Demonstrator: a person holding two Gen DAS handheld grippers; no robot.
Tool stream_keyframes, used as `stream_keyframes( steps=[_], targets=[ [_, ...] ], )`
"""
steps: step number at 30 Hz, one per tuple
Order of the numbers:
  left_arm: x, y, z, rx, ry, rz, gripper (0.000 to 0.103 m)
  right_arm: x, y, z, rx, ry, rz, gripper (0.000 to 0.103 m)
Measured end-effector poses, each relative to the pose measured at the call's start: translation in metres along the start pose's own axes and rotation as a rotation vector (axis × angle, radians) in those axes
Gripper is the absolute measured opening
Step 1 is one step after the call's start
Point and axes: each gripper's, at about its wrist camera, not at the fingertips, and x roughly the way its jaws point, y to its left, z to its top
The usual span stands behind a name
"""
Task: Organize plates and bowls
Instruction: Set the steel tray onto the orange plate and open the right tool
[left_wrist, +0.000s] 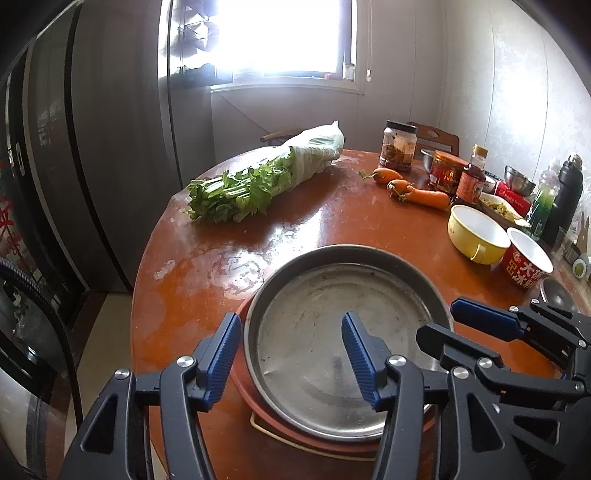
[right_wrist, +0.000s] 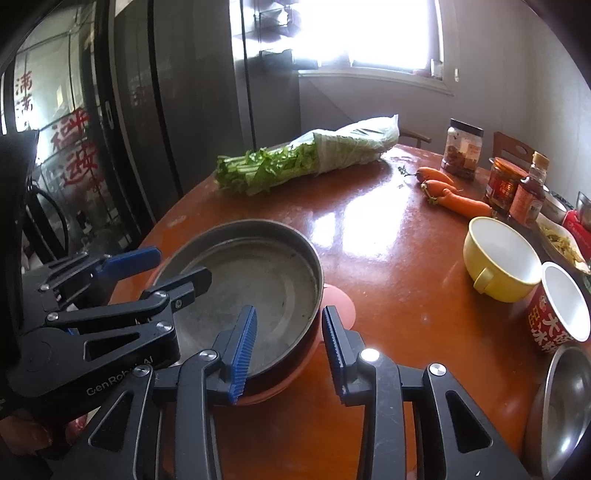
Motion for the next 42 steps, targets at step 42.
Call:
stream_keyframes(
  steps=[42],
  targets=[
    [-0.054, -0.016, 0.004, -0.024, -0.07, 0.026, 0.067, -0.063, -0.025, -0.008, 0.049, -0.126, -0.045, 0.068]
  ],
)
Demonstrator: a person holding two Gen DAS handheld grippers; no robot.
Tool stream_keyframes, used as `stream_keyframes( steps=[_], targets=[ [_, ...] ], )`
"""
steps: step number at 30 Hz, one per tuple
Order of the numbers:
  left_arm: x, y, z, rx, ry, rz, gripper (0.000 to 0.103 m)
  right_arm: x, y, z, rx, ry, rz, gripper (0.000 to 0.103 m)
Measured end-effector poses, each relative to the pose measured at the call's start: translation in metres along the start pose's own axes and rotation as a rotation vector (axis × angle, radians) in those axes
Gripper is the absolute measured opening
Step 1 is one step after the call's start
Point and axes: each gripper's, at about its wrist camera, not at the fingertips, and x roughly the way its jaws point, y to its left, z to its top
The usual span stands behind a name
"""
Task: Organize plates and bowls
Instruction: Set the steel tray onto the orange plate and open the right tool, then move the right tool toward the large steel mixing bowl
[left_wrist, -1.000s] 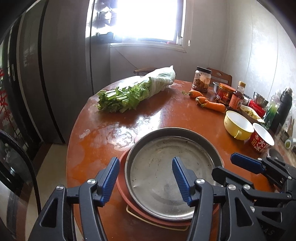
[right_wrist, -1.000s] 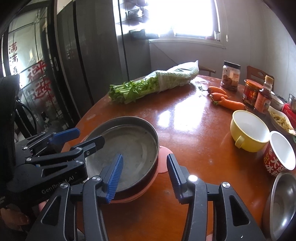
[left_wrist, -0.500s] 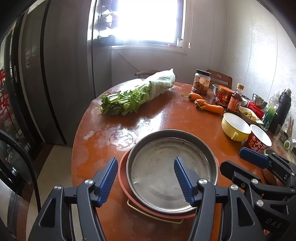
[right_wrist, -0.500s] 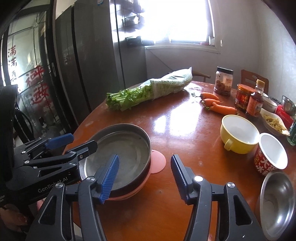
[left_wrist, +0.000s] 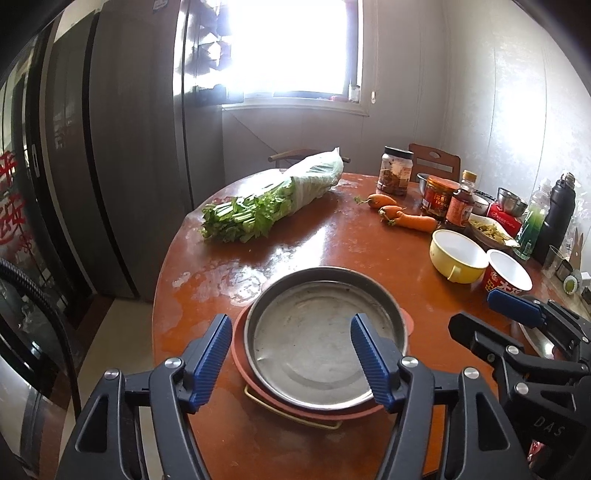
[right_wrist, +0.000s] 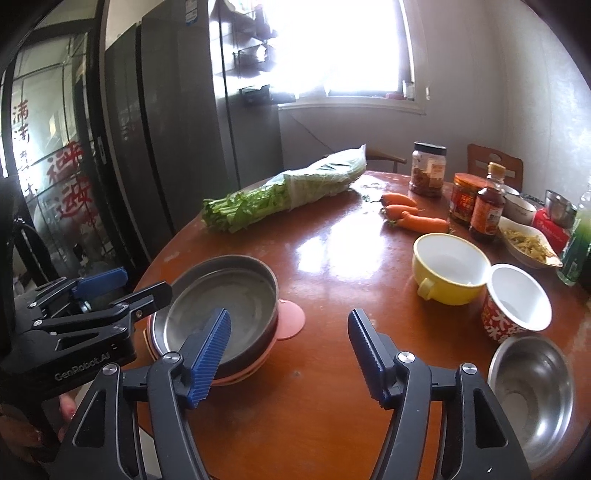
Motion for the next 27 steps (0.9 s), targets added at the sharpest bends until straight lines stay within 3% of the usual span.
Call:
stream_keyframes(
  steps=[16, 27],
  targets=[
    [-0.02, -0.045, 0.0, 0.06, -0.022, -0.008, 0.076, -0.044, -0.022, -0.01, 0.004, -0.089, -0.036, 0.075],
    [-0.025, -0.096, 0.0, 0.111, -0.012, -0.056, 0.079, -0.08, -0.067, -0.019, 0.058, -0.142, -0.12, 0.076]
  ],
)
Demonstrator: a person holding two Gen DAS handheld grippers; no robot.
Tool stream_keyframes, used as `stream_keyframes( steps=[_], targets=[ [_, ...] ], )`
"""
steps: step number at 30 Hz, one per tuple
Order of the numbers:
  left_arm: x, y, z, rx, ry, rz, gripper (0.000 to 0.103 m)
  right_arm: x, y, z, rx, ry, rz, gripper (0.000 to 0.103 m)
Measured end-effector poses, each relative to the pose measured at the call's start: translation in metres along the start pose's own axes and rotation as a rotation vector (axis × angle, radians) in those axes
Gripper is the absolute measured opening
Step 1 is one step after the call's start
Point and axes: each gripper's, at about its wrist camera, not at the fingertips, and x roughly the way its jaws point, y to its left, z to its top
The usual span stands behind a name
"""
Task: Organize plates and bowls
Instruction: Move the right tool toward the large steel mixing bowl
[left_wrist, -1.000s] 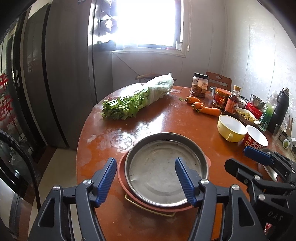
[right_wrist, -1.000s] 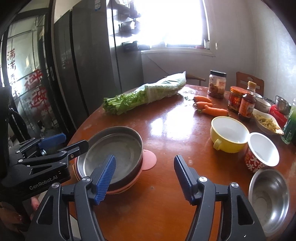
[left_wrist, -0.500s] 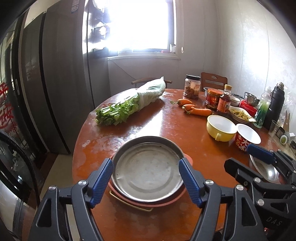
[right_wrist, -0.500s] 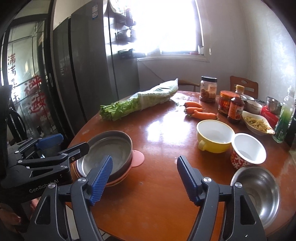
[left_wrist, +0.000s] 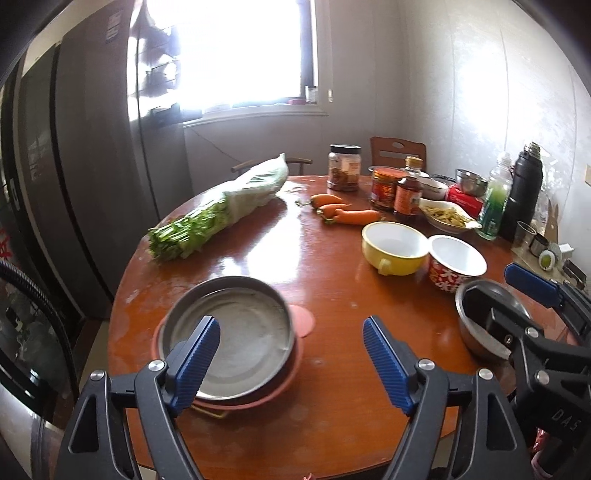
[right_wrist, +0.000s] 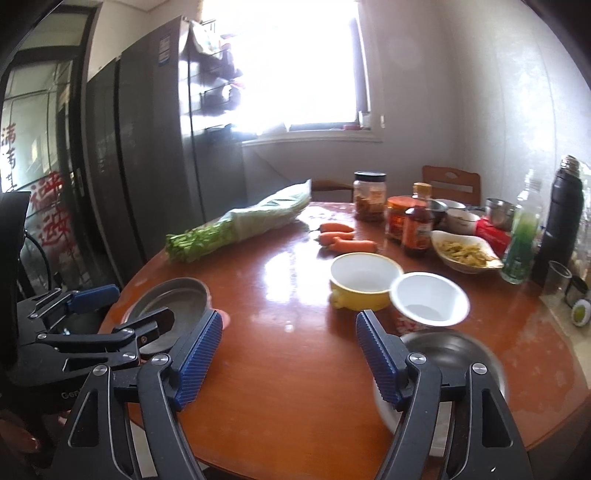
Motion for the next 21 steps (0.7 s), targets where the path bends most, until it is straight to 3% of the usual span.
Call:
stream_keyframes(
  steps=[9, 21],
  targets=[
    [-0.002, -0.045, 0.012, 0.027, -0.025, -0.017, 0.085, -0.023, -0.033, -0.005, 0.024, -0.031, -0.005, 0.076],
    [0.007, -0.1, 0.014, 0.082, 0.003, -0.094, 0.085, -0.054, -0.098, -0.015, 0.111, -0.062, -0.16, 0.077]
  ],
)
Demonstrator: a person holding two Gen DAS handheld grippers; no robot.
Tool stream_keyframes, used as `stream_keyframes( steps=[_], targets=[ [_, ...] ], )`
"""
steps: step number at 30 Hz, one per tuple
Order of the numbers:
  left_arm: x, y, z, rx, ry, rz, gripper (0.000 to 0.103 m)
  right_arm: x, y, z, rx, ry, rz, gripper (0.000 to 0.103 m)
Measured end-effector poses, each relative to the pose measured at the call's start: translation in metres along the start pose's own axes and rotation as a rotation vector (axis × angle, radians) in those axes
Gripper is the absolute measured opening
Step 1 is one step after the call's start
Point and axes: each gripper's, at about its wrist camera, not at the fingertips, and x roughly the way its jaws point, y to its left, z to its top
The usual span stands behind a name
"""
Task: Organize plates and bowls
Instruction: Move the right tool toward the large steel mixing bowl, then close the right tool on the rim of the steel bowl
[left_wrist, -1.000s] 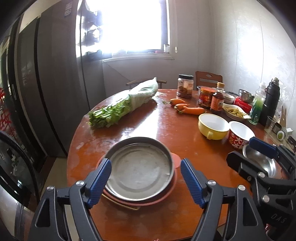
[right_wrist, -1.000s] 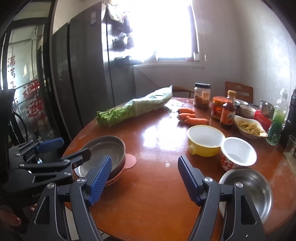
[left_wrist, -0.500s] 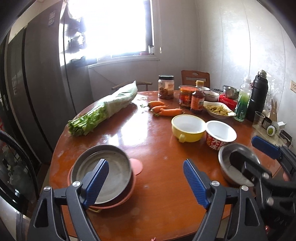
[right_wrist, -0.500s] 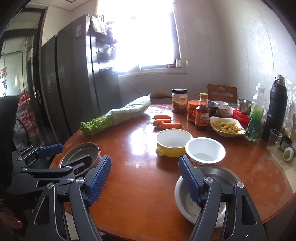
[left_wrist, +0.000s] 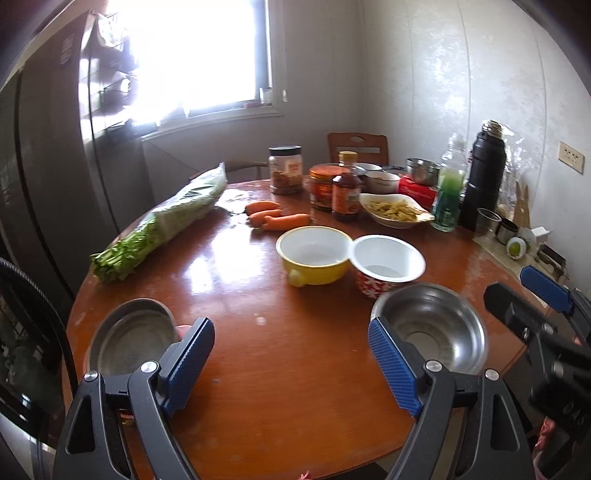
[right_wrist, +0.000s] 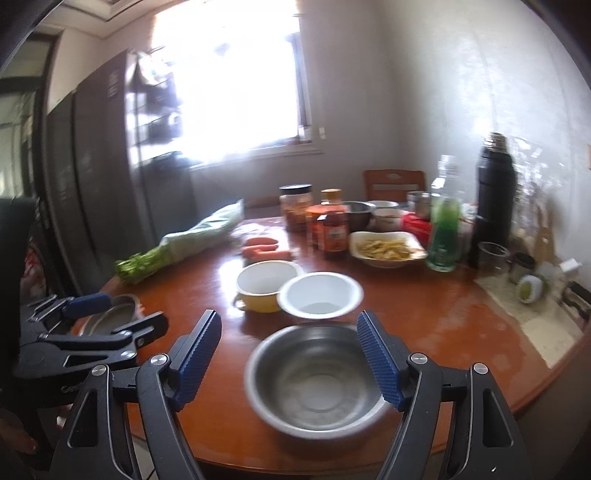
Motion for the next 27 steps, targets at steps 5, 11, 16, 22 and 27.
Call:
stream_keyframes(
  steps=[5, 11, 16, 22, 27],
  targets=[
    [0.004, -0.011, 0.001, 0.006, 0.007, -0.025, 0.085, -0.002, -0.021, -0.003, 0.024, 0.01, -0.053, 0.077],
    [0.017, -0.023, 0.005, 0.002, 0.026, -0.071, 0.085, 0.001, -0.039, -0.006, 0.025, 0.042, -0.112, 0.077],
    [0.036, -0.034, 0.002, 0.011, 0.071, -0.111, 0.085, 0.014, -0.049, -0.013, 0.033, 0.091, -0.145, 0.077],
    [0.056, -0.044, -0.003, 0.027, 0.116, -0.132, 0.085, 0.032, -0.062, -0.022, 0.061, 0.145, -0.16, 0.077],
    [0.069, -0.046, -0.005, 0.024, 0.139, -0.136, 0.085, 0.046, -0.066, -0.029, 0.074, 0.186, -0.167, 0.077]
  ],
)
